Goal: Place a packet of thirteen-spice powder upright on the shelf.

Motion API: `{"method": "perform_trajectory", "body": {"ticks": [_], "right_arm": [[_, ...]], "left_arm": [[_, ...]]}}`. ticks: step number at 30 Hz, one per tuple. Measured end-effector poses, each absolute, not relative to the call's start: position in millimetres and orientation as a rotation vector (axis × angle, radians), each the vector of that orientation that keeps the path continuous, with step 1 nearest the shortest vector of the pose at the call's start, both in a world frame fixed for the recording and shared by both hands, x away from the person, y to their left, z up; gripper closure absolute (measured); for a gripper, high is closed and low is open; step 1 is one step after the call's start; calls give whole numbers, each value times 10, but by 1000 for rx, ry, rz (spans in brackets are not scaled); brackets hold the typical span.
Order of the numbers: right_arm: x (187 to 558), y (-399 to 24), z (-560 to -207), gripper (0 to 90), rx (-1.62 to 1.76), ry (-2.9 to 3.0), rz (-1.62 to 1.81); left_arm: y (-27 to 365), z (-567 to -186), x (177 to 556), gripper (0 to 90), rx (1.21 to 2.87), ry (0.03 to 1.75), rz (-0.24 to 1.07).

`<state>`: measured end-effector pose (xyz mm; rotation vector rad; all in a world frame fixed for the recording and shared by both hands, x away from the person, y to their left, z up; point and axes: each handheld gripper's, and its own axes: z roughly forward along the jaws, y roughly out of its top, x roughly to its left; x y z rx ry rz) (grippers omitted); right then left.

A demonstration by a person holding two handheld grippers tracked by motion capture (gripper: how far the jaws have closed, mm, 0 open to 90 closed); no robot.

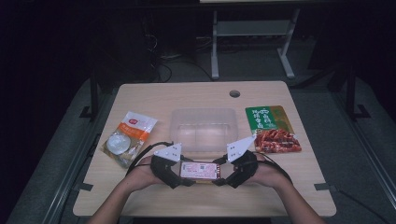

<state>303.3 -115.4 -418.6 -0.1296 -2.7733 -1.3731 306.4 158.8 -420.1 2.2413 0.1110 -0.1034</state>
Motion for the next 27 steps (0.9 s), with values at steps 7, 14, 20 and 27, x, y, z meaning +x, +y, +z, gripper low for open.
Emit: {"method": "perform_trajectory", "body": {"ticks": [7, 14, 20, 27], "right_arm": [[3049, -1153, -4202, 304, -117, -2783, -1367], [3061, -1198, -4173, 246, -169, -2766, -1413], [3066, -1271, -4168, 205, -217, -2788, -1413], [2993, -1448, -4213, 185, -382, -2859, -1331]], "left_arm": [[1590, -4202, 3065, 301, 2246, 99, -110], [1591, -4212, 3063, 311, 2256, 106, -94], [1626, -4196, 3071, 313, 2263, 115, -81], [1692, -4167, 3112, 313, 2250, 155, -68]]}}
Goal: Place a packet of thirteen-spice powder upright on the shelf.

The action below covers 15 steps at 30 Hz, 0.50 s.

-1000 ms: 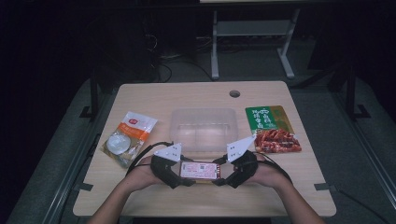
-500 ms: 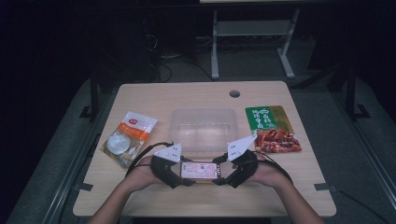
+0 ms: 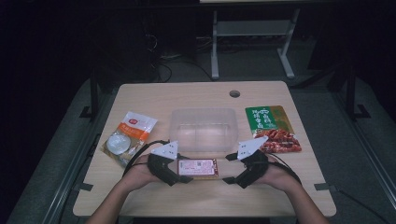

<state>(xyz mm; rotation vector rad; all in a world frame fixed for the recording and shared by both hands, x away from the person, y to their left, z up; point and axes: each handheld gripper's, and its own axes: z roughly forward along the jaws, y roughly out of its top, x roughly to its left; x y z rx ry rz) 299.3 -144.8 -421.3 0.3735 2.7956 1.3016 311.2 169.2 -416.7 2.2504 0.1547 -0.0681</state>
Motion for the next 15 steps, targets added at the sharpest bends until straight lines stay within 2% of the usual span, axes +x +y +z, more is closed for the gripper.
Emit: {"method": "perform_trajectory", "body": {"ticks": [5, 15], "right_arm": [[2890, -1563, -4317, 216, 546, 2756, 1180], [2731, -1724, -4486, 196, 723, 2725, 1163]], "left_arm": [[1724, -4117, 3173, 313, 2251, 178, -56], [1727, -3872, 3418, 313, 2226, 211, -20]]}}
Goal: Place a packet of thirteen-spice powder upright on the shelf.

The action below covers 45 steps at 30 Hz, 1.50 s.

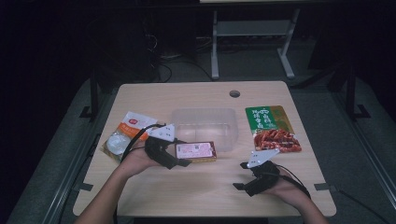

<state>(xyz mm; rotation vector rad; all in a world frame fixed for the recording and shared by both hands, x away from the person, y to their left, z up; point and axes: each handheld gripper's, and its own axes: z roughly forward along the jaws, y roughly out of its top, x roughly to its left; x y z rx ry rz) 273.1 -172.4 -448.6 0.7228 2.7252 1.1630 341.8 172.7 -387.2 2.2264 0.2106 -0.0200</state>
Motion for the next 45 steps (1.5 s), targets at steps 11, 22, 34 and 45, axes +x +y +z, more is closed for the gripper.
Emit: {"method": "perform_trajectory", "body": {"ticks": [11, 22, 34, 45], "right_arm": [[2693, -1673, -4531, 154, 693, 2690, 1177], [2709, -1636, -4560, 148, 678, 2690, 1198], [2734, -1665, -4573, 148, 679, 2689, 1200], [2751, -1681, -4564, 149, 678, 2687, 1207]], "left_arm": [[1562, -3550, 3748, 313, 2262, 184, 12], [1343, -3413, 4023, 314, 2275, 163, 23], [1134, -3370, 4359, 313, 2342, 148, 48], [960, -3554, 4590, 313, 2388, 183, -7]]}}
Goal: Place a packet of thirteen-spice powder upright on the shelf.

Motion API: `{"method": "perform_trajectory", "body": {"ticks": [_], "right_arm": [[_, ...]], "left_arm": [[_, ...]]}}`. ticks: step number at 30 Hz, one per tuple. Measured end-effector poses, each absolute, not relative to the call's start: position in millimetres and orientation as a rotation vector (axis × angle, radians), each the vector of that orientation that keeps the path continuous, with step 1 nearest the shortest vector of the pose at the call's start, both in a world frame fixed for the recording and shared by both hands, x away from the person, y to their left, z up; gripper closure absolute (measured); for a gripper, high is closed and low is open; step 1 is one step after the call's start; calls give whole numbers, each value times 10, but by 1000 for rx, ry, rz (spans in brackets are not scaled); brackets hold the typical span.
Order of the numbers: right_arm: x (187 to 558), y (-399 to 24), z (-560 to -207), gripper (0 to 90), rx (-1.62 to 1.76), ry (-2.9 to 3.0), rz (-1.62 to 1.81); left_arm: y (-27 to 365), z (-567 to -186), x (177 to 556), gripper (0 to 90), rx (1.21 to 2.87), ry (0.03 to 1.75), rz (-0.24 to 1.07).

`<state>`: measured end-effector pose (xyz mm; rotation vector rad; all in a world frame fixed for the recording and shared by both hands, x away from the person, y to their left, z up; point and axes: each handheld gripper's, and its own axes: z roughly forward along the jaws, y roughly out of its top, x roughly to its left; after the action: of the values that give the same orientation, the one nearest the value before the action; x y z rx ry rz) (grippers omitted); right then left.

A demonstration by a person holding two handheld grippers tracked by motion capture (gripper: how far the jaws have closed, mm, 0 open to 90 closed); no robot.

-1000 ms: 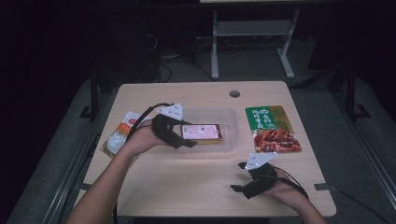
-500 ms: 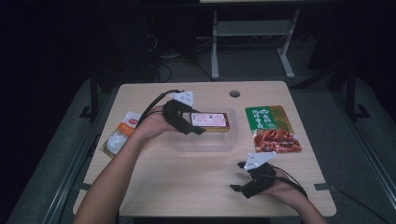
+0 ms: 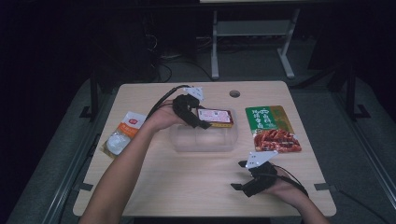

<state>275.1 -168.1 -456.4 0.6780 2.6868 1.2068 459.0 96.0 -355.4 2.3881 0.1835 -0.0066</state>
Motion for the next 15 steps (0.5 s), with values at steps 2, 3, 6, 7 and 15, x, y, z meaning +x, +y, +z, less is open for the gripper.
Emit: {"method": "perform_trajectory", "body": {"ticks": [2, 3, 6, 7, 15], "right_arm": [[2752, -1680, -4563, 149, 679, 2687, 1208], [2756, -1676, -4560, 148, 675, 2685, 1211], [2756, -1673, -4560, 148, 670, 2688, 1211], [2757, -1672, -4563, 149, 666, 2688, 1209], [2760, -1673, -4559, 151, 674, 2693, 1205]], "left_arm": [[946, -3576, 4595, 313, 2395, 188, -13], [919, -3610, 4606, 313, 2403, 188, -12], [890, -3637, 4620, 312, 2410, 186, -16], [871, -3654, 4629, 312, 2416, 184, -17], [831, -3715, 4670, 312, 2434, 189, -24]]}}
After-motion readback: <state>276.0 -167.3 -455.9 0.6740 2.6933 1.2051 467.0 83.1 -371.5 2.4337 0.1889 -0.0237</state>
